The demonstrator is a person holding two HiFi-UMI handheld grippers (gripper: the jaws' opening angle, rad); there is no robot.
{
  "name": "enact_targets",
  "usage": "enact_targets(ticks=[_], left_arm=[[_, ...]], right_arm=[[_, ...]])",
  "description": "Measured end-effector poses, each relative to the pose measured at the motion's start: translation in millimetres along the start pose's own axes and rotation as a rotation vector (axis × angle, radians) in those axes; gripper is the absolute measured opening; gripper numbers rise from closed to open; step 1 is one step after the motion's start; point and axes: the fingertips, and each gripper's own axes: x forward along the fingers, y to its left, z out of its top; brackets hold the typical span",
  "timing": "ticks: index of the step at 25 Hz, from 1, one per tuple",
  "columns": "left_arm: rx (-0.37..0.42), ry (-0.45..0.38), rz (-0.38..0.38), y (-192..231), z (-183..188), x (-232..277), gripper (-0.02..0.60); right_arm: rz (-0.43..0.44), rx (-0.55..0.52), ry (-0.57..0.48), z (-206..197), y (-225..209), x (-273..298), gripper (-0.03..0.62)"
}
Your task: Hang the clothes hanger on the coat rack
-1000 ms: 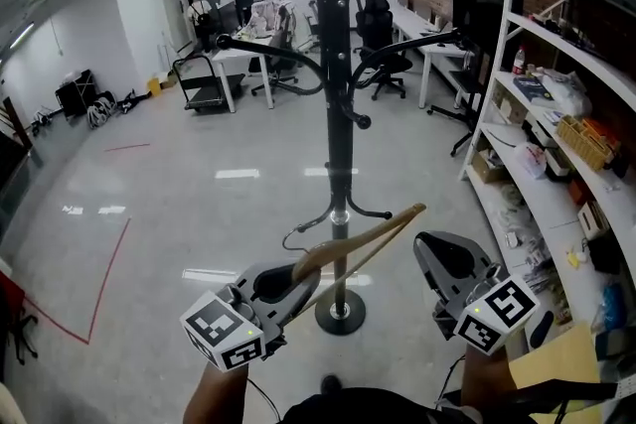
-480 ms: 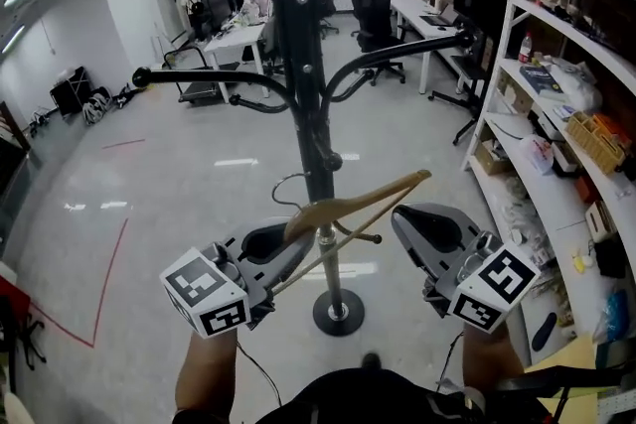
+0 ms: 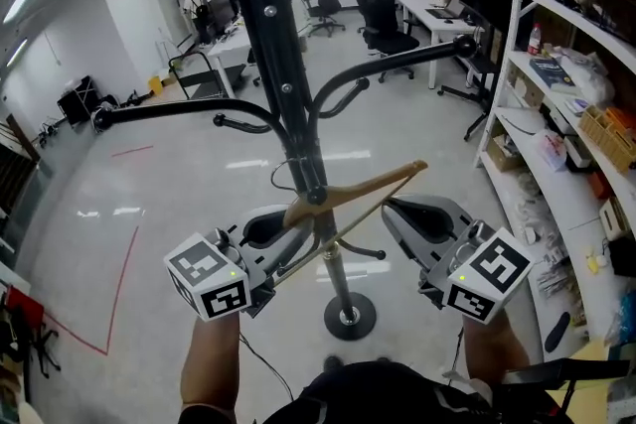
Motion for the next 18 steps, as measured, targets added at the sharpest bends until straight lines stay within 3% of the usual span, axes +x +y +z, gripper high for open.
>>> enact_targets(ticks=[12, 18], left_arm=[[-0.003, 0.063, -0.135, 14.6, -22.1, 25.9, 0.052], [-0.012, 0.048, -0.167, 13.8, -26.8, 28.7, 0.052]], right_arm=[[-0.089, 0.026, 0.030, -18.2, -17.3, 22.5, 0.009], [-0.101, 0.041, 0.036, -23.7, -24.2, 26.3, 0.009]])
